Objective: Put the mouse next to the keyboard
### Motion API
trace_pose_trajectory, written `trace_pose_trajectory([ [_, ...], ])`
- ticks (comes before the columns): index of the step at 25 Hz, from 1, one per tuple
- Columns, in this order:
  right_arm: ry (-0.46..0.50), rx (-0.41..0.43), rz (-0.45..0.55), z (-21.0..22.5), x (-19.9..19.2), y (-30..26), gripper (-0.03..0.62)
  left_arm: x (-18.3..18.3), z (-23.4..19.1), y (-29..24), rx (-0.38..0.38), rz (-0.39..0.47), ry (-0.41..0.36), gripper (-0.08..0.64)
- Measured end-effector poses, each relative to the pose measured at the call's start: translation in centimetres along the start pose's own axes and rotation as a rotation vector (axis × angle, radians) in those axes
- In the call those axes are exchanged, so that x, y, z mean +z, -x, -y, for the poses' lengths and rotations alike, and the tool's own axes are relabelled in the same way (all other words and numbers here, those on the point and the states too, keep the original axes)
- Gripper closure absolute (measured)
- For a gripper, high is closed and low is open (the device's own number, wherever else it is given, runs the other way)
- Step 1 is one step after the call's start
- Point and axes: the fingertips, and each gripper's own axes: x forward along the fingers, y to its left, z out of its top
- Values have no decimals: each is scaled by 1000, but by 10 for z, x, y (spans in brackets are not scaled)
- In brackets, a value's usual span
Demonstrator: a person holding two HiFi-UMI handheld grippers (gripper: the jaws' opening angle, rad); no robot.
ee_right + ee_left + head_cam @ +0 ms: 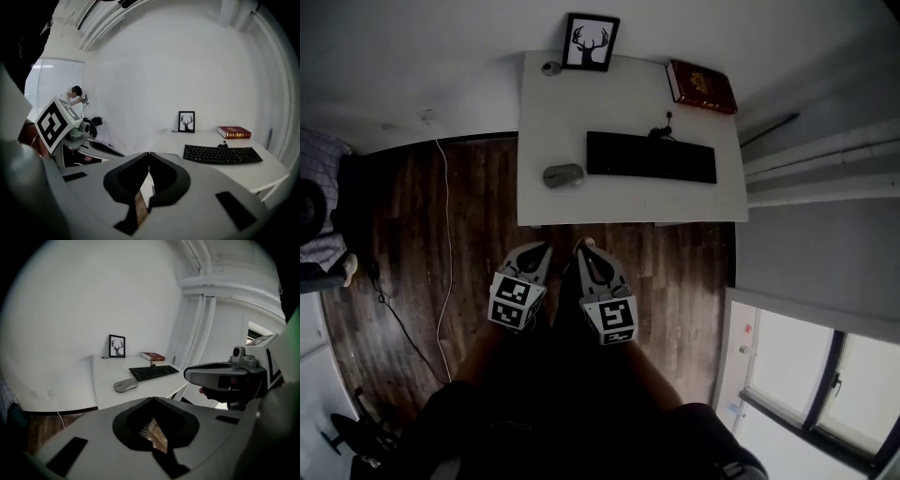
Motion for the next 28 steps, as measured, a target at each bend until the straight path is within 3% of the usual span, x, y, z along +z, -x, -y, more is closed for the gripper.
trace_pose_trajectory([
  [3, 13, 91, -20, 23, -2, -37, 571, 13, -18, -29, 51, -18, 17, 555],
  [8, 93, 285, -66, 46, 15, -92, 571, 33, -44, -56, 107, -134, -52, 557],
  [12, 119, 457, -182, 60, -5, -113, 571, 40, -66, -69, 228, -170, 55, 555],
  [15, 172, 536, -238, 62, -18, -121, 571, 40, -71, -79, 265, -176, 113, 557],
  [22, 326, 631, -306, 54, -19, -139, 571, 36, -81, -91, 243, -235, 97, 557],
  [28, 448, 613, -377, 50, -18, -155, 571, 42, -100, -102, 176, -205, 152, 557],
])
